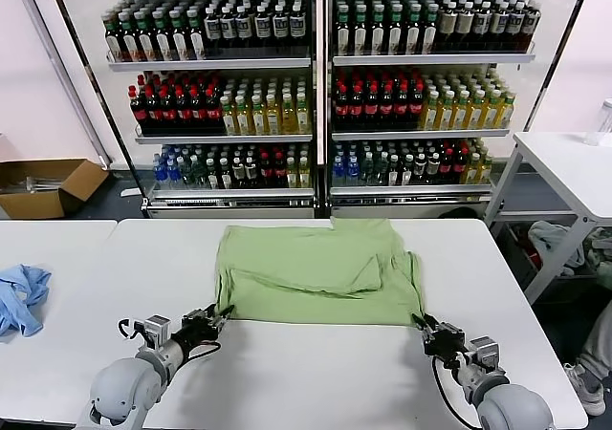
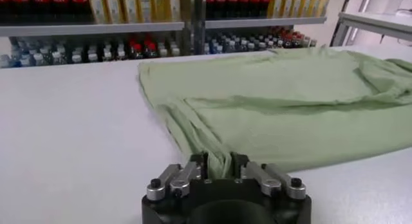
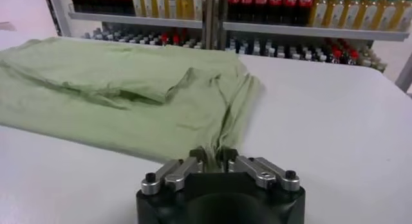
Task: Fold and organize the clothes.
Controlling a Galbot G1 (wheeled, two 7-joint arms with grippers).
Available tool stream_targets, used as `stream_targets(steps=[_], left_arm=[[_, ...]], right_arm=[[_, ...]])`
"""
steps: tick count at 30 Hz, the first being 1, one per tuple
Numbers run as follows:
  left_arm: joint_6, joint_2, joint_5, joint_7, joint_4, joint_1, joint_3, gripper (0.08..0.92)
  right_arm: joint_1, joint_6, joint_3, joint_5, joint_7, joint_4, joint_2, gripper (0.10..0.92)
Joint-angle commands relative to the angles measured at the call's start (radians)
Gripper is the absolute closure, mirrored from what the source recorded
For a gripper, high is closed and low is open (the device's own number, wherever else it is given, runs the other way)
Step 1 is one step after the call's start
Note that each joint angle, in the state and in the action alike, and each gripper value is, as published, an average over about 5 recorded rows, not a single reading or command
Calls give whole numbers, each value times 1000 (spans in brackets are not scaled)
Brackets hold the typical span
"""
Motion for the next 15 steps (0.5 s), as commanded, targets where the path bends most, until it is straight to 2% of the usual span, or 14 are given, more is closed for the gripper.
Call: stream_targets(steps=[1,6,15], left_arm=[[9,12,17,12,-29,44,-16,743],[9,16,14,3,-102,132,-55,876],[9,-20,55,-4,-333,398,-144,900]], right_arm=[[-15,-8,3,12,-14,13,0,912],[-73,-8,26,31,-17,73,-22,913],[-307,6,85,17,-18,259,-21,913]])
